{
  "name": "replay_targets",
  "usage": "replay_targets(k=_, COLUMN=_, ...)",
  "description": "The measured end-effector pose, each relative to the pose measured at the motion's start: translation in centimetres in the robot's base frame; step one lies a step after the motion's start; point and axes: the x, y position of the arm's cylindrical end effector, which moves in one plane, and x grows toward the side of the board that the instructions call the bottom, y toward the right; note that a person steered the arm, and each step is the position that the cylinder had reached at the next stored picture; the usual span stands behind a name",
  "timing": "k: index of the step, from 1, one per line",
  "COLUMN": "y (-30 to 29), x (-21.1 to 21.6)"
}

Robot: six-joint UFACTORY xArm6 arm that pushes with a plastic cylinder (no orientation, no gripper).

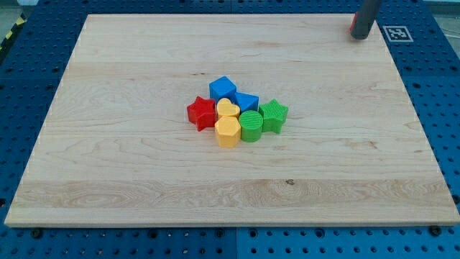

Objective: Point your arm at the top of the blue cube

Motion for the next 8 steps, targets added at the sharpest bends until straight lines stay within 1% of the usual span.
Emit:
replay_targets(k=1, y=-2.0, x=0.4)
replay_targets(k=2, y=-3.2, x=2.9)
replay_targets(k=3, y=-3.2, x=6.3)
replay_targets(k=4, y=-4.3, x=7.5)
replay_targets(k=8, y=-14.4, x=7.2)
